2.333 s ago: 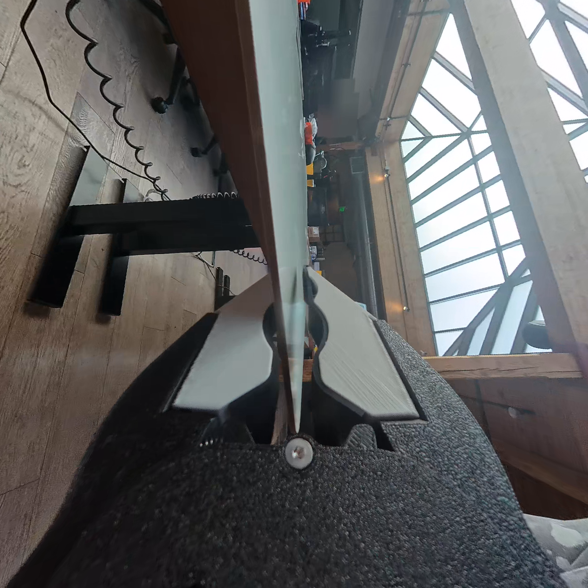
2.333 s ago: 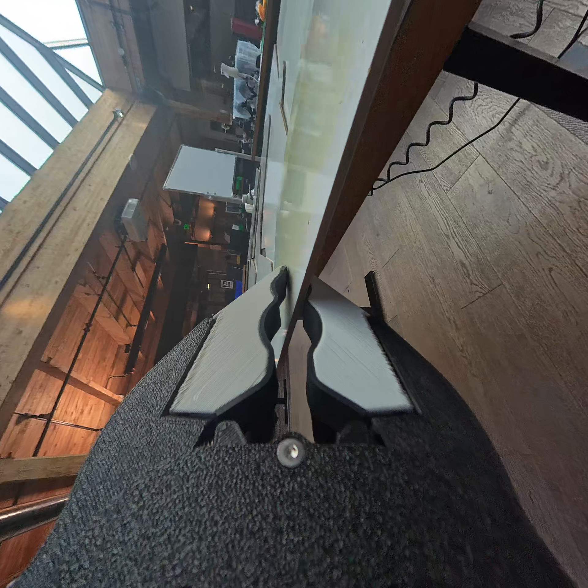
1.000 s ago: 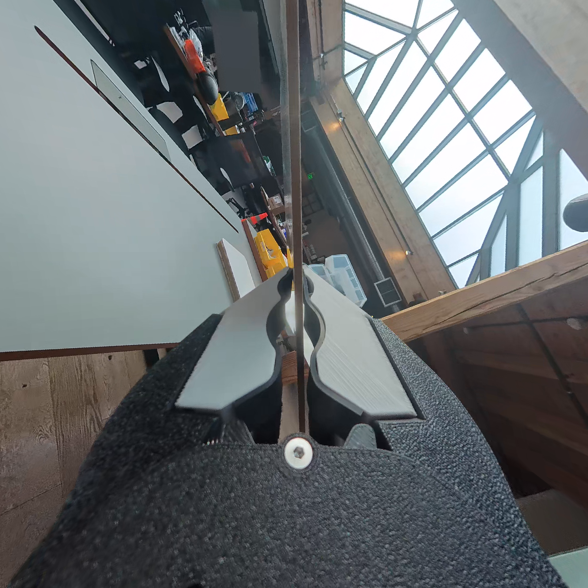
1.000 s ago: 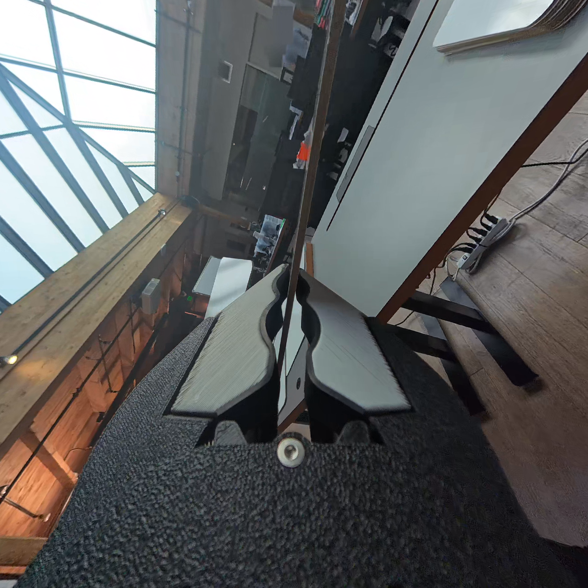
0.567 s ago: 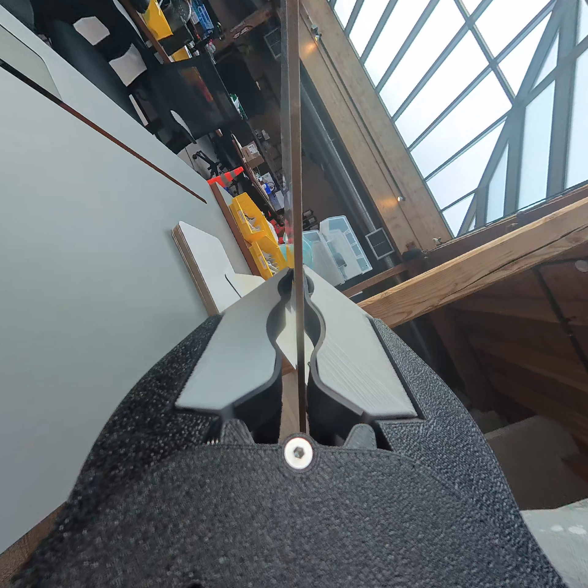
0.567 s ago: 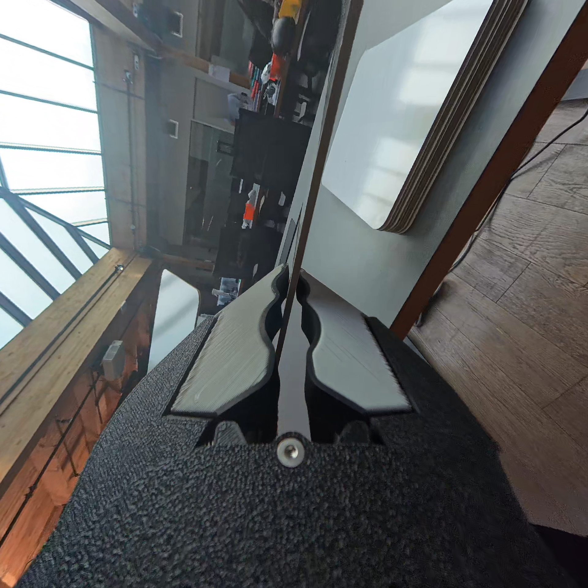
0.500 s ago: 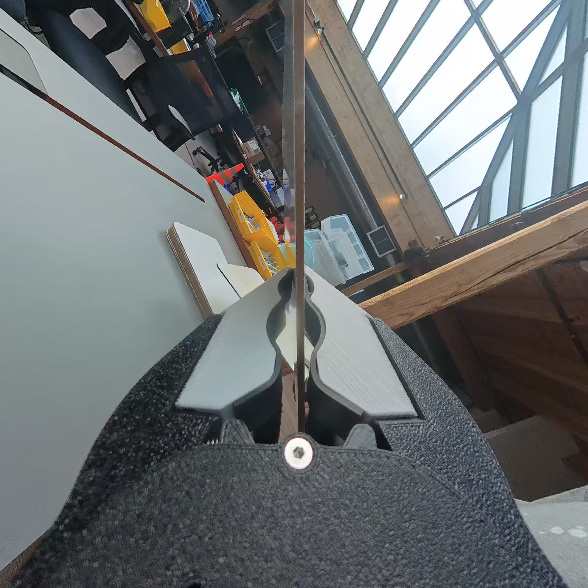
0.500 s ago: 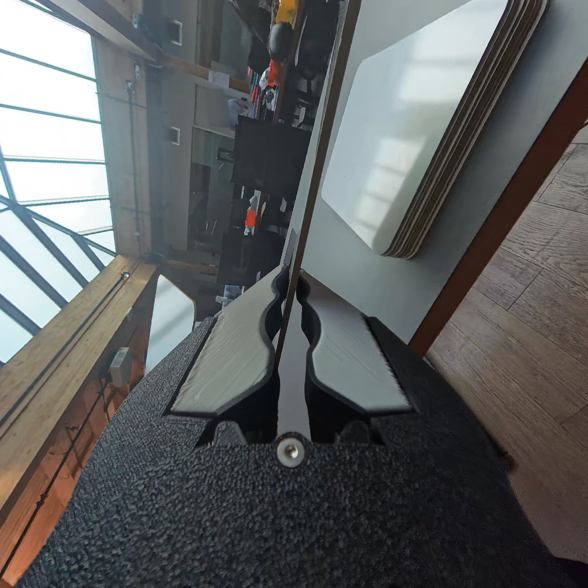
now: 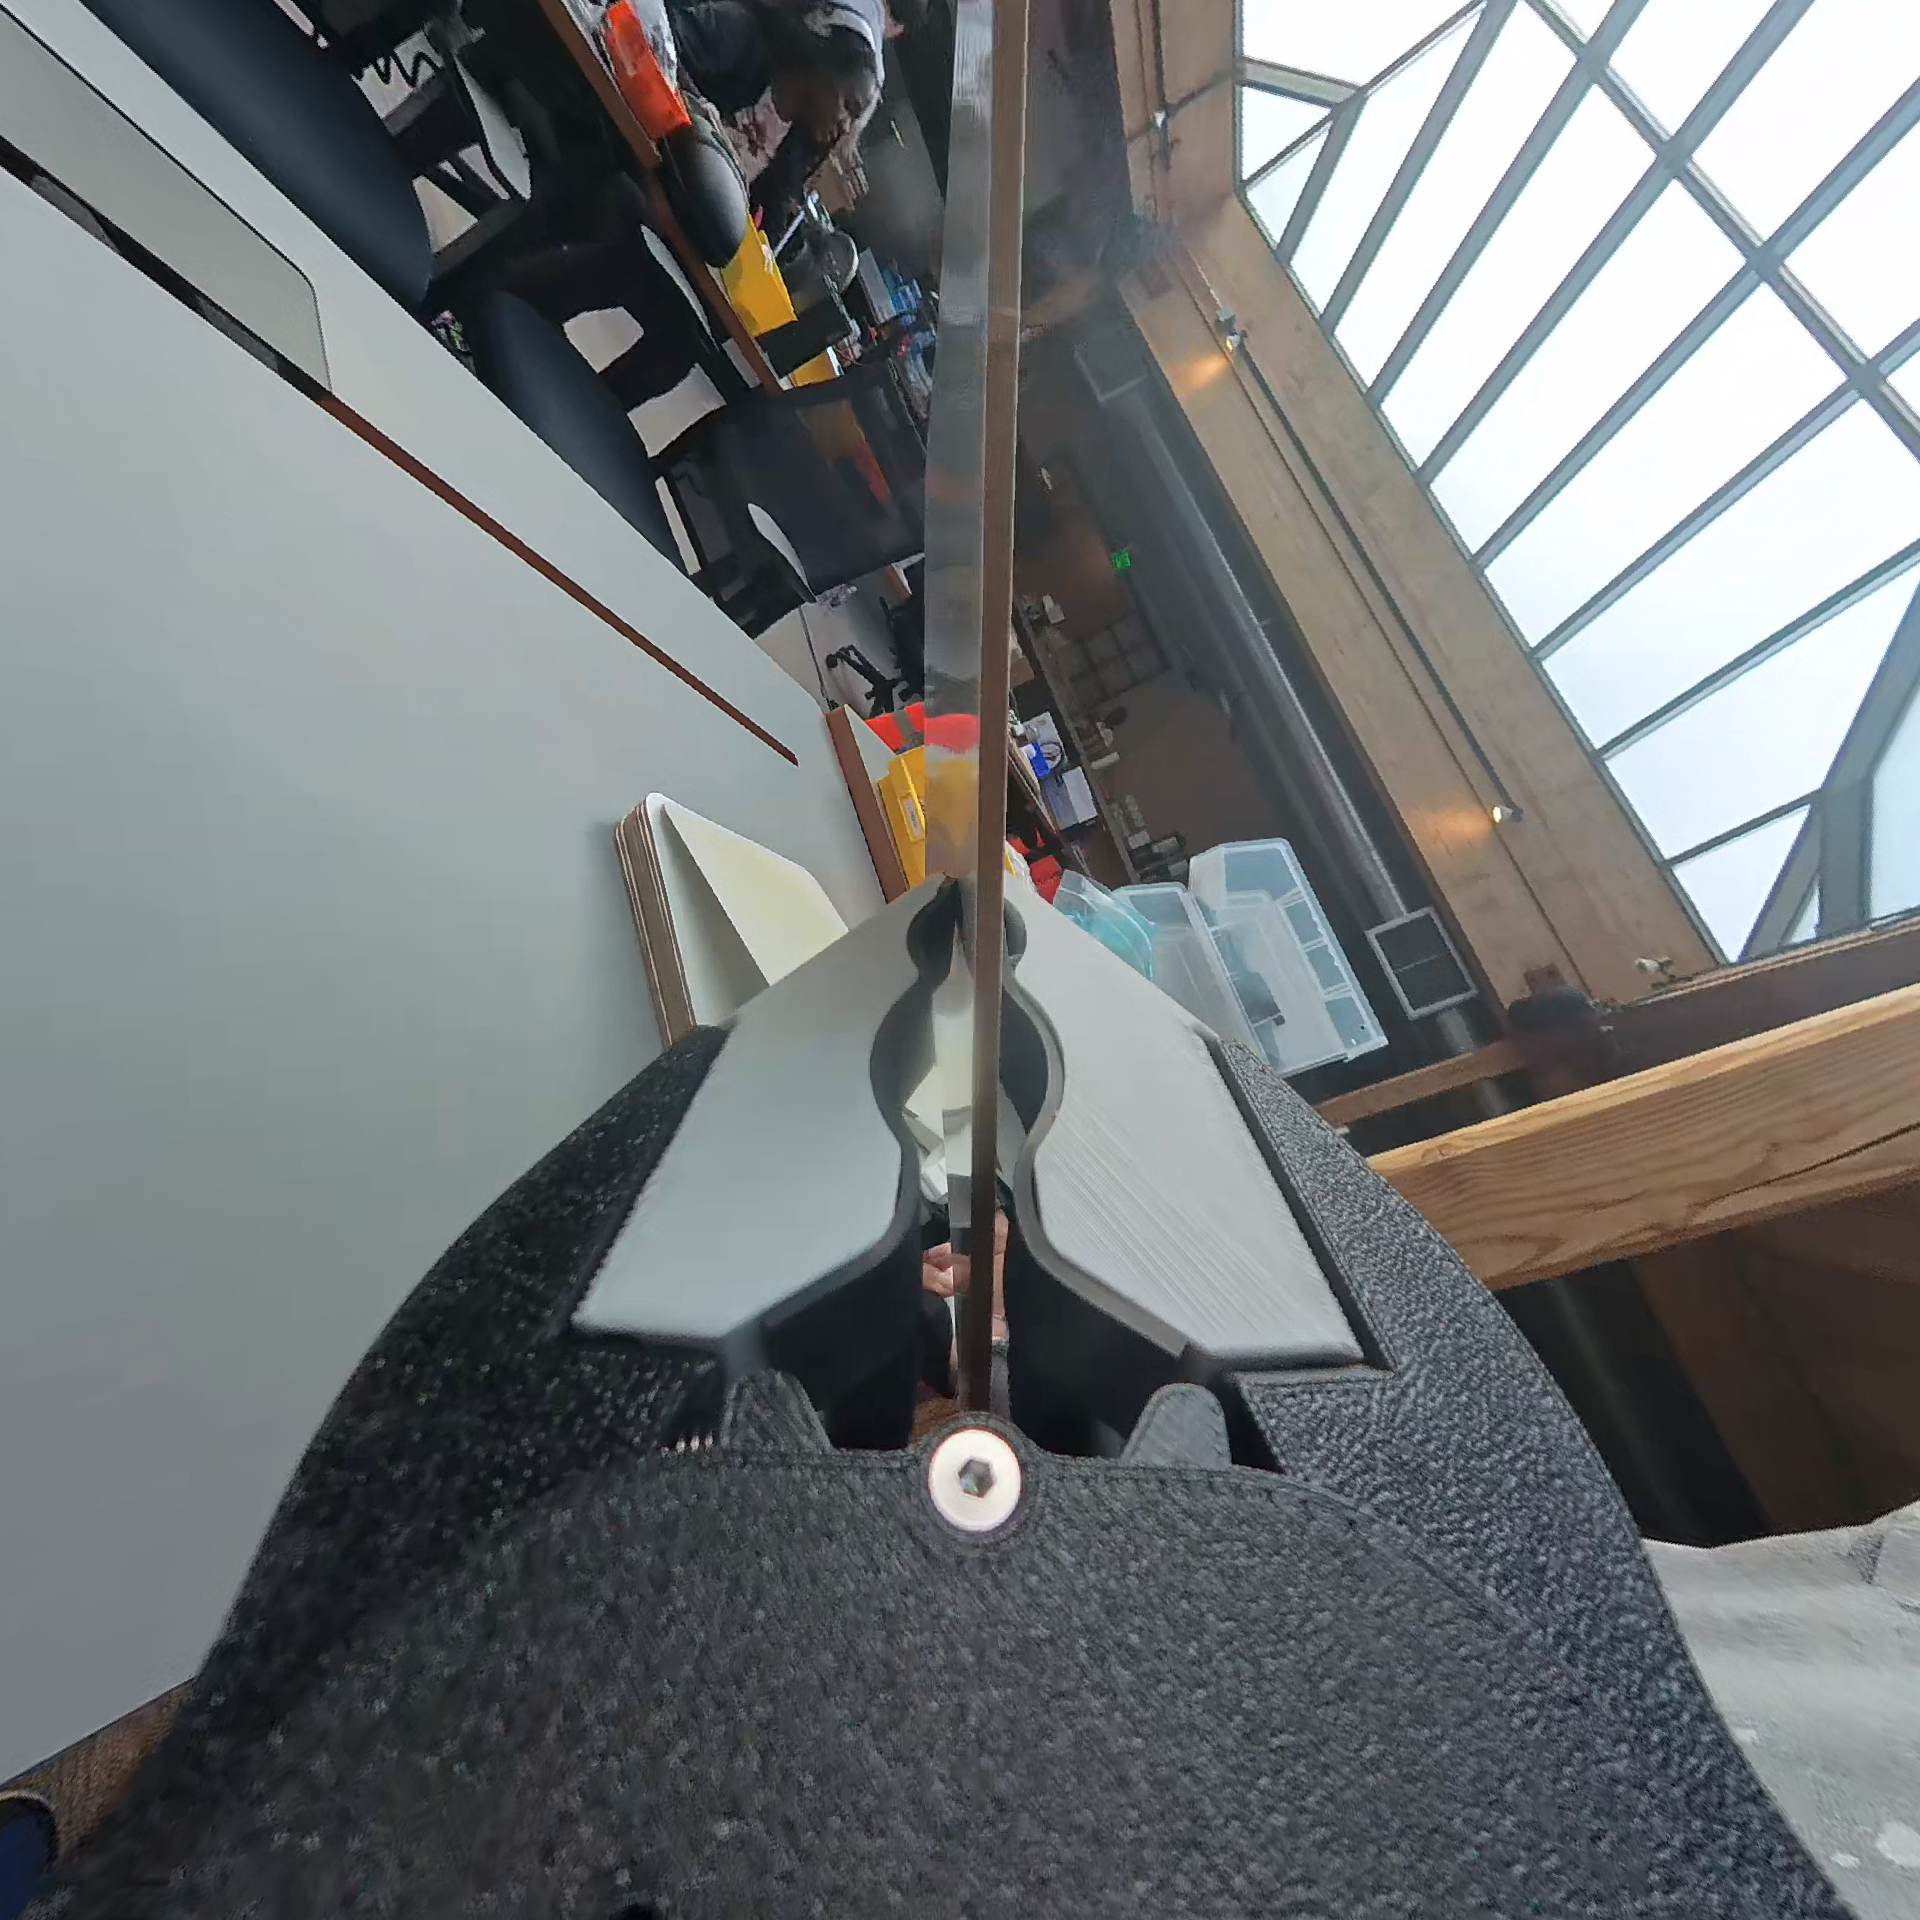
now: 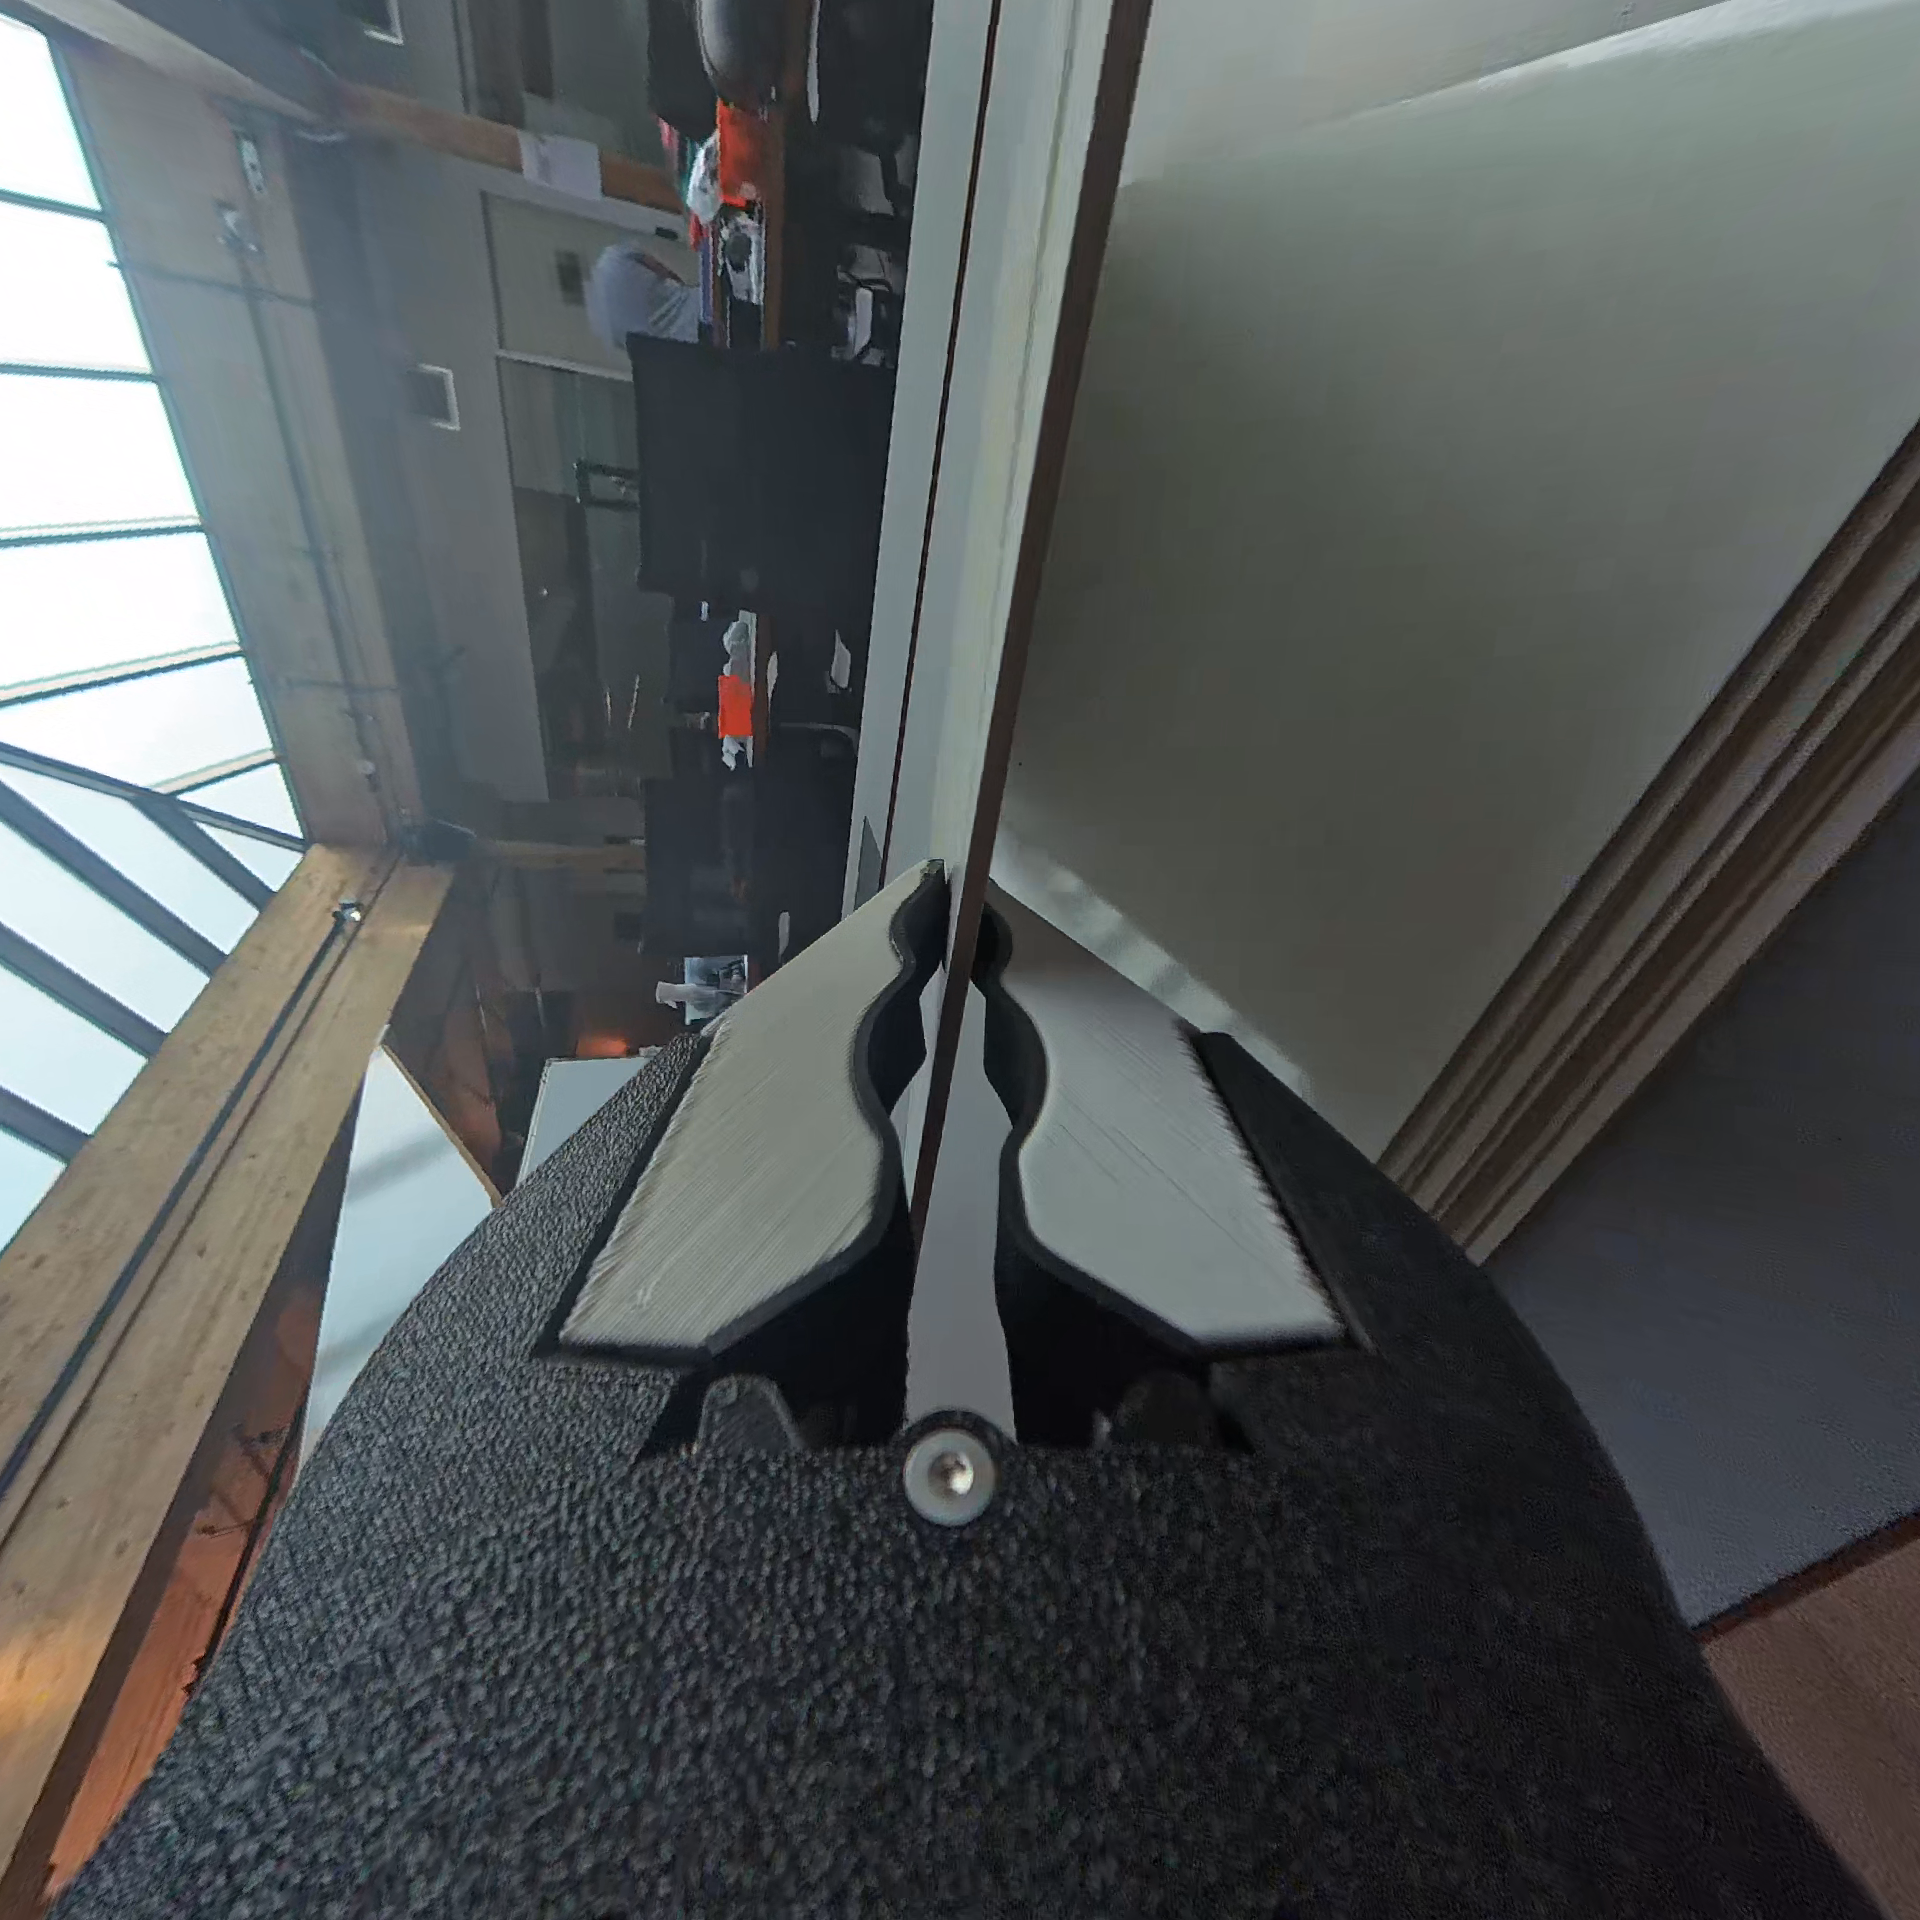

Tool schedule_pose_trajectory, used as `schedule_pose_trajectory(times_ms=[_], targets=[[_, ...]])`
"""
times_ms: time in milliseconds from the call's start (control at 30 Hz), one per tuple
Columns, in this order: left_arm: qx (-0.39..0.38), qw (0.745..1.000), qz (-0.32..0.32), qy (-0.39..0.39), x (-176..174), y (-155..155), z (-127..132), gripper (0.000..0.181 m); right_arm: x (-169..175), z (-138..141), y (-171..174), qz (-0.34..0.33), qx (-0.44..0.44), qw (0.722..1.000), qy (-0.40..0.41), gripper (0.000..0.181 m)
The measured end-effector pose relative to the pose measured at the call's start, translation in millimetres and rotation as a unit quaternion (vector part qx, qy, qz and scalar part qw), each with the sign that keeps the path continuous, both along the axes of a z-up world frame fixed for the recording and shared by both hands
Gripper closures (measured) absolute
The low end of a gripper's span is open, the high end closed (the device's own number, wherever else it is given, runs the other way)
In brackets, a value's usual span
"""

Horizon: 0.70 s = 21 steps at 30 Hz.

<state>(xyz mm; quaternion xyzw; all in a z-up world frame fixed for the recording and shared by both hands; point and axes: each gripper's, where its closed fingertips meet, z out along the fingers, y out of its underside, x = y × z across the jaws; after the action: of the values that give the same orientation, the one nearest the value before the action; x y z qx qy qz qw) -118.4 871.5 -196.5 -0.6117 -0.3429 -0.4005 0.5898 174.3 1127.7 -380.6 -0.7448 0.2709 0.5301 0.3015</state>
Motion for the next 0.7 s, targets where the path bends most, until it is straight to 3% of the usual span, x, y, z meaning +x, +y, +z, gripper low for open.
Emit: schedule_pose_trajectory(times_ms=[233, 500, 600, 700], targets=[[-0.012, 0.998, 0.065, -0.022, 35.2, -1.8, -11.1, 0.179, -1.4, -13.0, 7.3, 0.016, -0.035, 0.999, 0.009, 0.177], [-0.031, 0.997, 0.064, -0.018, 47.7, -19.5, -16.0, 0.178, -4.5, -17.7, 2.1, -0.011, -0.052, 0.999, 0.009, 0.176], [-0.031, 0.997, 0.062, -0.022, 42.9, -23.7, -18.5, 0.178, -8.3, -28.6, -9.5, 0.023, -0.064, 0.997, -0.038, 0.161], [-0.028, 0.998, 0.054, -0.032, 37.4, -24.5, -22.4, 0.179, -8.7, -39.5, -28.9, 0.068, -0.087, 0.988, -0.104, 0.123]])
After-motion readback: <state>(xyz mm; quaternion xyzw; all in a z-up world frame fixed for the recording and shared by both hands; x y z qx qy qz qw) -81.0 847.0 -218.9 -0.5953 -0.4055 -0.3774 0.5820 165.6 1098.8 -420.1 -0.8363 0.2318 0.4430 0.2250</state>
